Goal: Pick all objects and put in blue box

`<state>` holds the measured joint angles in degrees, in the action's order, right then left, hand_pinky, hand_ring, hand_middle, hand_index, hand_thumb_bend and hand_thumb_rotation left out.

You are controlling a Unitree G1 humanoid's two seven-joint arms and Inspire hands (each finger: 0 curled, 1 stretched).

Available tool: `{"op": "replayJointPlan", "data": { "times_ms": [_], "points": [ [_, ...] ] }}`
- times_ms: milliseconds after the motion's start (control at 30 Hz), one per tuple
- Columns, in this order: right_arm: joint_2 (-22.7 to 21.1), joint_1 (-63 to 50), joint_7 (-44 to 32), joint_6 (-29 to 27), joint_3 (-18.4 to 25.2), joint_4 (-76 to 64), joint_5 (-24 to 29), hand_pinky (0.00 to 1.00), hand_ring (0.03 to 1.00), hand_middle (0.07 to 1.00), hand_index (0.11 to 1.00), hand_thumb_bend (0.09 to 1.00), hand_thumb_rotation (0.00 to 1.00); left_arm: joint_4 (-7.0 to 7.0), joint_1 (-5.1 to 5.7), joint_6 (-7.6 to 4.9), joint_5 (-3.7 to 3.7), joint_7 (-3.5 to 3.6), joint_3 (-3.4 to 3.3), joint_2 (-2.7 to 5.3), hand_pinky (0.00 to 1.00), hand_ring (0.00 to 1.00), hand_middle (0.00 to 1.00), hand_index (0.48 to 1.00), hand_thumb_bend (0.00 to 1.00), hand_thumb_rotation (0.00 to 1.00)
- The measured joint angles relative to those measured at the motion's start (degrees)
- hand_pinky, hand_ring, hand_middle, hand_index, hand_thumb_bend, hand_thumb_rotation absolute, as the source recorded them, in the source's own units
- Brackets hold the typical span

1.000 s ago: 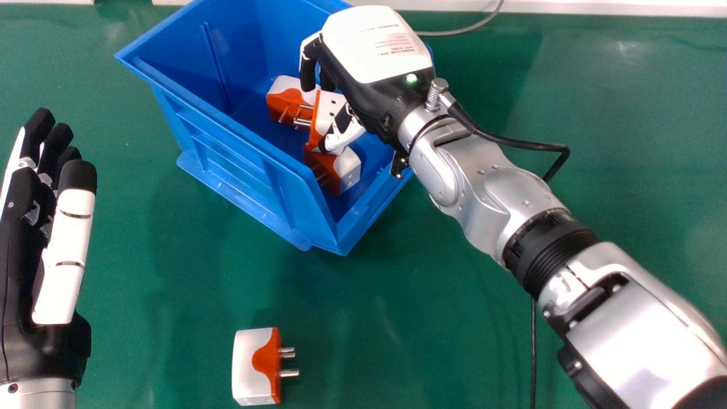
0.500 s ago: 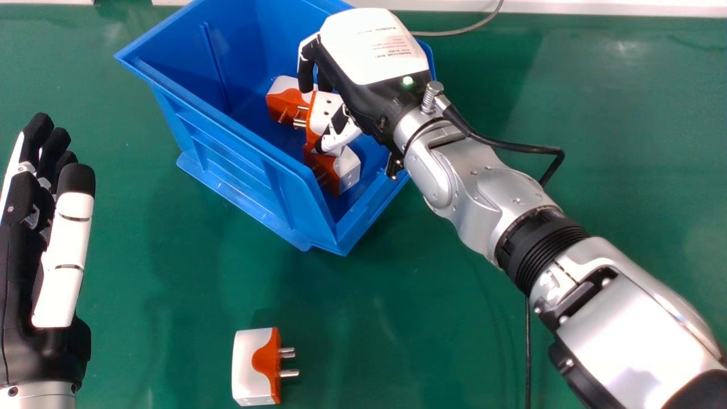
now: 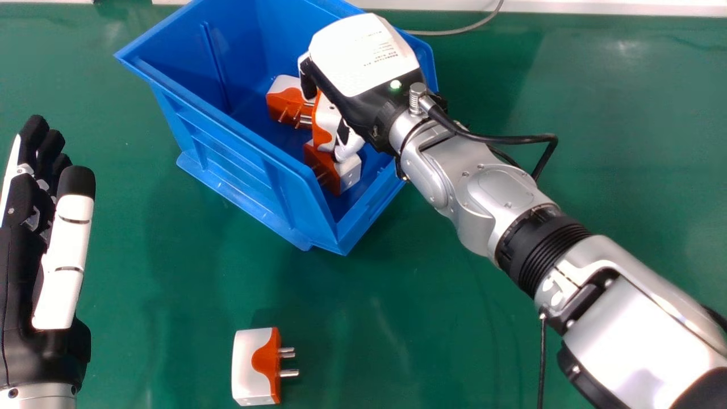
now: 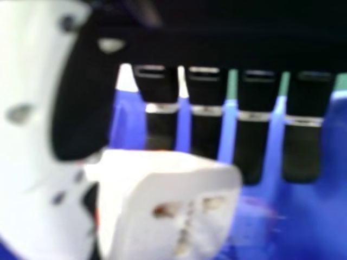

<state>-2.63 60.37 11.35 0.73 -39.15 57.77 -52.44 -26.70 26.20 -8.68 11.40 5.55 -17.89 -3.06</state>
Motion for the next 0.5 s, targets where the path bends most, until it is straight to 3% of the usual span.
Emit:
{"op": "replayJointPlan", "data": {
  "times_ms": [167, 333, 500],
  "points": [
    [-0.31, 0.00, -2.82, 1.38, -0.46, -1.98, -0.17, 0.84, 0.936, 0.954, 0.930, 0.767, 0.16, 0.12, 0.00, -0.01, 0.00, 0.05, -0.04, 0.01, 0.97, 0.98, 0.98, 0.961, 0.62, 0.73],
    [-0.78, 0.01, -5.20, 2.54, -1.07, -3.39, -0.19, 0.93, 0.974, 0.981, 0.972, 0.884, 0.19, 0.45, -0.02, -0.09, 0.01, 0.27, -0.06, 0.01, 0.97, 0.99, 0.98, 0.970, 0.63, 0.73],
    [-1.46, -0.10, -5.79, 3.29, -1.47, -5.31, -0.30, 0.98, 0.992, 0.994, 0.991, 0.922, 0.22, 0.56, -0.03, -0.09, 0.01, 0.22, -0.06, 0.02, 0.96, 0.98, 0.98, 0.973, 0.63, 0.73]
  ]
}}
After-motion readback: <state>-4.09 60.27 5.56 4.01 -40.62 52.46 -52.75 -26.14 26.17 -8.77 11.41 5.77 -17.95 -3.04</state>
